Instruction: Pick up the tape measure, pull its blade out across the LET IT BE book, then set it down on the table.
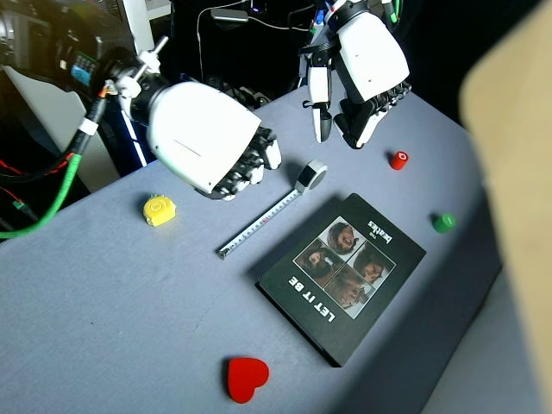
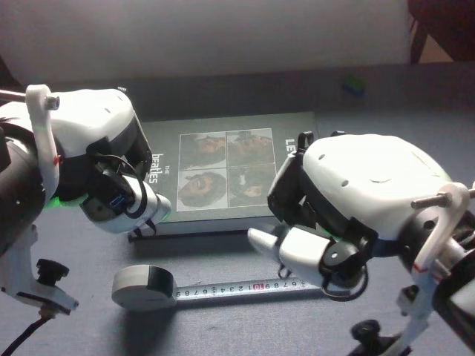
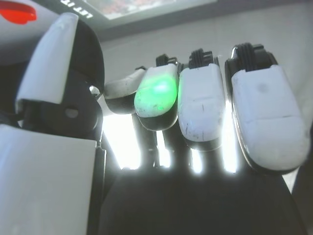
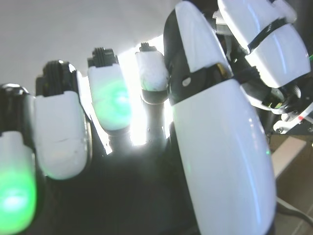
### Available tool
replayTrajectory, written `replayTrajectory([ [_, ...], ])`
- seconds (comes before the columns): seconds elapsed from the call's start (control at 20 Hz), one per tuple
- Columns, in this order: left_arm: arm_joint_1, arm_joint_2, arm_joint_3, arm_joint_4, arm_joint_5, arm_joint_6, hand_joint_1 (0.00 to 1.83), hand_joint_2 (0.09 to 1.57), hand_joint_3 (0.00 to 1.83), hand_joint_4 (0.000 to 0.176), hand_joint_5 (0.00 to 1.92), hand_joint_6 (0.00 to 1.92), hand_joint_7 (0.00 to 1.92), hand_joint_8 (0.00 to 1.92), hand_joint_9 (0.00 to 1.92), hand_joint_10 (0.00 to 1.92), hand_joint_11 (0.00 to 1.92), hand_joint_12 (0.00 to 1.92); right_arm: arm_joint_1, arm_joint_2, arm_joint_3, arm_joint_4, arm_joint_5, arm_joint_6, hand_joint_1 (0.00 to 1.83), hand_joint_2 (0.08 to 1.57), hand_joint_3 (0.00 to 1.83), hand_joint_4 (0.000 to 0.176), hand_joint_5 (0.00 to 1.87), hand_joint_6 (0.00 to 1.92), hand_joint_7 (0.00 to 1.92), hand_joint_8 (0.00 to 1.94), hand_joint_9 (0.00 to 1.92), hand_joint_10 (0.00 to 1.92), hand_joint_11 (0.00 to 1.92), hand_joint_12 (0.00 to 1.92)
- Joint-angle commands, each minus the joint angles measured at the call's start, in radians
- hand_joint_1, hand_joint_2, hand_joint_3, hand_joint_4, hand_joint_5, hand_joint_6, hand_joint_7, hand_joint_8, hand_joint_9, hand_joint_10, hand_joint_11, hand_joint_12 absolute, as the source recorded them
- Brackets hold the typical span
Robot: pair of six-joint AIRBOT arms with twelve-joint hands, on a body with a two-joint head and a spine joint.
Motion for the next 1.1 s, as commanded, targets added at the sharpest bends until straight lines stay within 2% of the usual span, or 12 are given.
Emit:
replayTrajectory([
  [0.0,-0.008,-0.002,-0.002,0.074,-0.007,-0.006,0.25,1.07,0.01,0.055,0.17,0.01,0.11,0.00,0.10,0.01,0.00,0.49,0.005,0.011,0.000,-0.089,0.023,-0.001,0.06,1.09,0.04,0.038,0.18,0.01,0.22,0.00,0.20,0.03,0.00,0.82],
  [0.1,0.001,-0.002,-0.002,0.066,-0.017,-0.007,0.25,1.07,0.00,0.043,0.15,0.00,0.10,0.00,0.09,0.00,0.00,0.45,0.003,0.026,0.000,-0.105,0.000,-0.010,0.05,1.10,0.01,0.039,0.14,0.00,0.17,0.00,0.16,0.00,0.00,0.69],
  [0.3,0.042,-0.002,0.000,0.070,-0.018,-0.007,0.25,1.06,0.00,0.039,0.09,0.00,0.02,0.00,0.00,0.00,0.00,0.26,-0.025,0.047,-0.002,-0.172,-0.010,-0.008,0.01,1.10,0.00,0.034,0.10,0.00,0.12,0.00,0.11,0.00,0.00,0.62],
  [0.45,0.068,-0.002,0.001,0.086,-0.017,-0.037,0.25,1.04,0.00,0.036,0.09,0.00,0.03,0.00,0.01,0.00,0.00,0.28,-0.051,0.058,-0.014,-0.221,-0.010,0.011,0.00,1.10,0.00,0.034,0.09,0.00,0.10,0.00,0.07,0.00,0.00,0.49],
  [0.5,0.074,-0.001,0.004,0.095,-0.006,-0.040,0.27,1.02,0.00,0.033,0.08,0.00,0.03,0.00,0.01,0.00,0.00,0.27,-0.063,0.062,-0.017,-0.256,-0.014,0.014,0.00,1.10,0.00,0.033,0.09,0.00,0.09,0.00,0.07,0.00,0.00,0.48],
  [0.6,0.092,0.007,0.016,0.106,0.056,-0.040,0.45,0.99,0.00,0.029,0.09,0.01,0.06,0.01,0.02,0.01,0.00,0.26,-0.075,0.065,-0.021,-0.270,-0.014,0.018,0.00,1.10,0.00,0.034,0.09,0.00,0.09,0.00,0.07,0.00,0.00,0.51],
  [0.7,0.102,0.018,0.020,0.120,0.091,-0.040,0.65,0.97,0.00,0.024,0.14,0.01,0.10,0.01,0.06,0.01,0.00,0.31,-0.079,0.066,-0.021,-0.270,-0.016,0.020,0.00,1.10,0.00,0.032,0.09,0.00,0.10,0.00,0.08,0.01,0.00,0.51],
  [0.85,0.128,0.041,0.024,0.146,0.128,-0.039,0.79,0.99,0.00,0.022,0.16,0.00,0.11,0.00,0.09,0.01,0.00,0.37,-0.084,0.066,-0.023,-0.271,-0.011,0.020,0.03,1.11,0.00,0.033,0.09,0.00,0.13,0.01,0.10,0.01,0.00,0.54],
  [0.9,0.136,0.048,0.032,0.156,0.154,-0.036,0.83,1.02,0.00,0.021,0.20,0.00,0.17,0.00,0.15,0.00,0.00,0.46,-0.087,0.066,-0.024,-0.271,-0.011,0.020,0.02,1.12,0.00,0.032,0.10,0.00,0.13,0.00,0.11,0.01,0.00,0.57],
  [1.0,0.137,0.058,0.048,0.156,0.214,0.002,0.88,1.06,0.00,0.000,0.34,0.01,0.32,0.00,0.30,0.01,0.07,0.60,-0.089,0.066,-0.025,-0.273,-0.011,0.020,0.02,1.12,0.00,0.033,0.11,0.00,0.10,0.00,0.09,0.00,0.00,0.59],
  [1.05,0.140,0.067,0.058,0.163,0.254,0.002,0.91,1.08,0.00,0.000,0.44,0.01,0.41,0.01,0.39,0.01,0.14,0.63,-0.092,0.066,-0.025,-0.276,-0.011,0.020,0.02,1.12,0.00,0.033,0.11,0.00,0.11,0.00,0.09,0.00,0.00,0.62],
])
